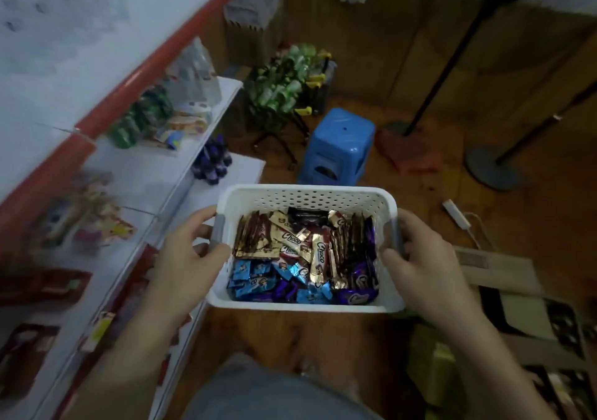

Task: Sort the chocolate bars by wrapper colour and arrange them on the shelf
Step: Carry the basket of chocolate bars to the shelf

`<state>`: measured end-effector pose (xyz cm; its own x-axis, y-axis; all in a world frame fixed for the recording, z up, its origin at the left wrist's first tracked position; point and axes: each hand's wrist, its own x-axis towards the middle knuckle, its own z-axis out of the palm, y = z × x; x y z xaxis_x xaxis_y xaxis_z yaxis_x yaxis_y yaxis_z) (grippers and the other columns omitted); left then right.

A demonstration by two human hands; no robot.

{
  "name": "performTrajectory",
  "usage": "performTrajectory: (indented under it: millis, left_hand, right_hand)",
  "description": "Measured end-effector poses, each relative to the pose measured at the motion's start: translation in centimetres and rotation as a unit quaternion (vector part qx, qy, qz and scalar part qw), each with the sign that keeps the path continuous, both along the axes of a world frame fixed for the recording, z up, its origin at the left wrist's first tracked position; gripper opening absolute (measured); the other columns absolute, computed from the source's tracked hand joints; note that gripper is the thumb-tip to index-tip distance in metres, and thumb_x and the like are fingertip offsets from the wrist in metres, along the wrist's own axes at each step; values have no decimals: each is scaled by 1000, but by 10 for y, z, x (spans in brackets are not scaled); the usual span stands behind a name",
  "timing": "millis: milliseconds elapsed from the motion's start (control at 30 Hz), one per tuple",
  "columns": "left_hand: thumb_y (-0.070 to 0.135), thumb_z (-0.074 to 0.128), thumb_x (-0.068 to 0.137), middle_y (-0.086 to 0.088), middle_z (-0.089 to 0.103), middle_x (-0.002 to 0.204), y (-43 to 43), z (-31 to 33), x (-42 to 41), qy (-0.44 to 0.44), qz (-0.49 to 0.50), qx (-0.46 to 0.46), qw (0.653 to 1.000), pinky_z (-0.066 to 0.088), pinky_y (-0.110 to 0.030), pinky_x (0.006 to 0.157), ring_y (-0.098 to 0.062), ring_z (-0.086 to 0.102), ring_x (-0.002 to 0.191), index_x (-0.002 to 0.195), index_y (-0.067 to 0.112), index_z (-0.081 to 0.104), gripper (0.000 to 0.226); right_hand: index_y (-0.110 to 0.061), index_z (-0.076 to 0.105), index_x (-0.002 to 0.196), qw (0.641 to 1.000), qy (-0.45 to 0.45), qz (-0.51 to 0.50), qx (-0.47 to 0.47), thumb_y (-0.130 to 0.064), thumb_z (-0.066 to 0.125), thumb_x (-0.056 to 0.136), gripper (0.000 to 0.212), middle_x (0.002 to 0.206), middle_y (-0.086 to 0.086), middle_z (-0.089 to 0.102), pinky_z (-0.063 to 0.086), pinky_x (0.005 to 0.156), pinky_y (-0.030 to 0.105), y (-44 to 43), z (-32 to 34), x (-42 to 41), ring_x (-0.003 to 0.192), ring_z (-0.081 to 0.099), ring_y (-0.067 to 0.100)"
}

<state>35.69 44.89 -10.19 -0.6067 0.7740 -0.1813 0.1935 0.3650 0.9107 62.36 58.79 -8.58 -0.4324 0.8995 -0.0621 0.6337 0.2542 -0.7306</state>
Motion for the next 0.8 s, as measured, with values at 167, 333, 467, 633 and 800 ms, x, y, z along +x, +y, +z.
performTrajectory:
  millis: [167, 333, 467, 633, 800]
  left_hand:
    - [1, 60, 94, 10, 68, 97, 54, -12, 40, -34, -76, -20, 996, 57, -21, 54, -10, 71, 89, 120, 48, 64, 54]
    - [-1, 61, 92, 25, 69, 90, 143, -16, 53, -3, -186, -50, 981, 56, -20, 60, -8, 69, 94, 105, 67, 53, 69]
    - [1, 65, 90, 26, 67, 89, 230, -17, 61, 16, -234, -37, 971, 60, -27, 62, -5, 68, 89, 110, 65, 50, 68]
    - [4, 64, 88, 15, 70, 90, 343, -5, 56, 14, -287, -12, 958, 60, -54, 73, -18, 69, 88, 127, 52, 57, 62]
    - [12, 65, 87, 0, 72, 87, 454, 11, 54, 34, -319, 25, 947, 58, -55, 75, -19, 70, 87, 134, 45, 56, 58]
  right_hand:
    - [-35, 59, 95, 998, -3, -62, -27, -7, 59, 91, 28, 78, -14, 66, 52, 52, 26, 28, -9, 54, 69, 63, 8]
    - [-37, 55, 93, 992, -2, -117, -43, -12, 58, 95, 26, 88, -21, 65, 55, 50, 27, 77, -17, 84, 78, 64, 2]
    - [-42, 52, 94, 985, -27, -170, -30, -14, 60, 96, 29, 83, -15, 64, 54, 48, 22, 138, -23, 95, 84, 61, -5]
    - [-33, 57, 104, 974, -34, -222, -19, -15, 61, 95, 20, 91, -11, 66, 52, 55, 27, 227, -4, 96, 85, 64, 7]
    - [-39, 57, 104, 963, 7, -268, -14, -14, 60, 94, 27, 90, -16, 66, 49, 60, 29, 305, 16, 98, 86, 60, -4]
